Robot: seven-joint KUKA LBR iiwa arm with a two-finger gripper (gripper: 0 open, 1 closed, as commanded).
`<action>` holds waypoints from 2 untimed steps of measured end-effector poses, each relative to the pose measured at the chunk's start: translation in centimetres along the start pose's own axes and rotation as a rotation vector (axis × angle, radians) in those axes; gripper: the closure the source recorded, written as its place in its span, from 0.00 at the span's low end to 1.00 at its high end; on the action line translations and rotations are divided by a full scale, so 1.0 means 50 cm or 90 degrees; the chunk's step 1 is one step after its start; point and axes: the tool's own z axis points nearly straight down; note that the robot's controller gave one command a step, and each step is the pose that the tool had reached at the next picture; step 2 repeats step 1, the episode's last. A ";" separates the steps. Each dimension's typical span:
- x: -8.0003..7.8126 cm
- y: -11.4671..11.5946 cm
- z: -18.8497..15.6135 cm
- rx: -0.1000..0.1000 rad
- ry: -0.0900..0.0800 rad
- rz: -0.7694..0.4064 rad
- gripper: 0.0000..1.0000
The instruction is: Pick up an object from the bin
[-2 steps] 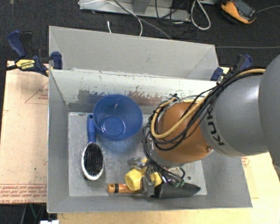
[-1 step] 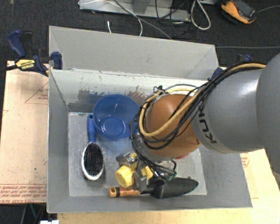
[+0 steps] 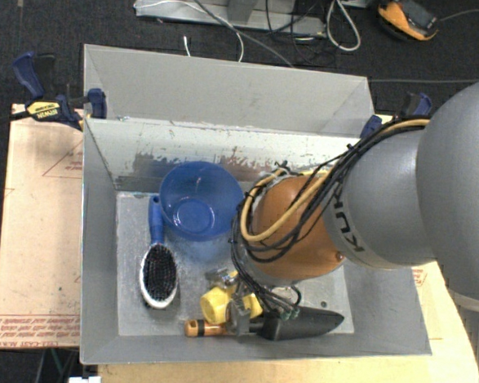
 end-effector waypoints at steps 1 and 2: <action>-0.032 0.007 -0.225 -0.001 0.004 -0.055 1.00; -0.032 0.007 -0.225 -0.001 0.004 -0.055 1.00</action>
Offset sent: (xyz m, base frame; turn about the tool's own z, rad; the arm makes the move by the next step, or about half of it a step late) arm 0.0003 0.0030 -0.0074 0.0073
